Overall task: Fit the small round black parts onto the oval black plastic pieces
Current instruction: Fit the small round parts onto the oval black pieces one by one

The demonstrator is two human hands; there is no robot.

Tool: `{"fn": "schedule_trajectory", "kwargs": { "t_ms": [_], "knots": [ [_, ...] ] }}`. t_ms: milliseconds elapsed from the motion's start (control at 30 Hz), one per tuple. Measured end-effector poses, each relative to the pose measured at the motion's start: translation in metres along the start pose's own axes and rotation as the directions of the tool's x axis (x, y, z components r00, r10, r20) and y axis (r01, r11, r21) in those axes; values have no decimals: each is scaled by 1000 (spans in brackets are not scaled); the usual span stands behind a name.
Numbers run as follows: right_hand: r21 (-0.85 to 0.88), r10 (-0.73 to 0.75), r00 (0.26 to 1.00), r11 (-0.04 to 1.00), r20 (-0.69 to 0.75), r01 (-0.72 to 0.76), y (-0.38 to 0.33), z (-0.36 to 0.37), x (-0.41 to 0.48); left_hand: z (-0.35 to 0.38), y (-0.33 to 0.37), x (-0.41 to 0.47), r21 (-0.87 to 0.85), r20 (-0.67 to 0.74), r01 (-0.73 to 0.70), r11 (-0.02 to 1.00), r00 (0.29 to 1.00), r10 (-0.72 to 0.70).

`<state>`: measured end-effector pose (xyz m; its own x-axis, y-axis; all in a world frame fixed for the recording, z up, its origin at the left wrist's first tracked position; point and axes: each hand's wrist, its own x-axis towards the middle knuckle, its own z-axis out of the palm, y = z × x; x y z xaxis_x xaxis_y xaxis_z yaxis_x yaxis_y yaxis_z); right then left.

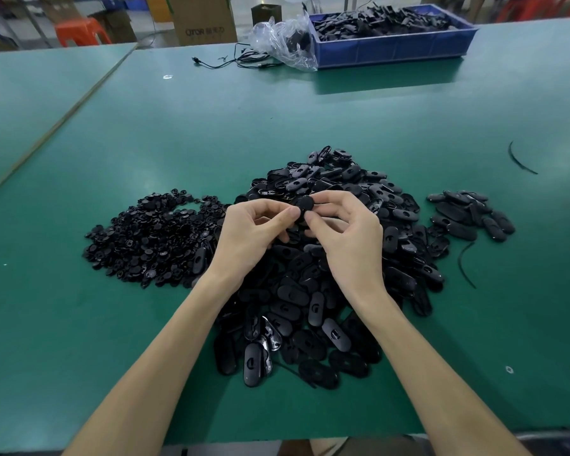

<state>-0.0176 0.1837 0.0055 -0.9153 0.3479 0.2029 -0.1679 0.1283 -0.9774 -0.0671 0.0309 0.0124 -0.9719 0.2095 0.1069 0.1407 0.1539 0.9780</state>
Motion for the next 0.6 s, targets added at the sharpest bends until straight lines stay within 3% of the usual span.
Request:
{"fn": "schedule_trajectory", "kwargs": {
  "t_ms": [600],
  "knots": [
    [-37, -72, 997, 997, 22, 73, -2, 0, -2, 1, 1, -1, 55, -8, -15, 998, 1000, 16]
  ]
}}
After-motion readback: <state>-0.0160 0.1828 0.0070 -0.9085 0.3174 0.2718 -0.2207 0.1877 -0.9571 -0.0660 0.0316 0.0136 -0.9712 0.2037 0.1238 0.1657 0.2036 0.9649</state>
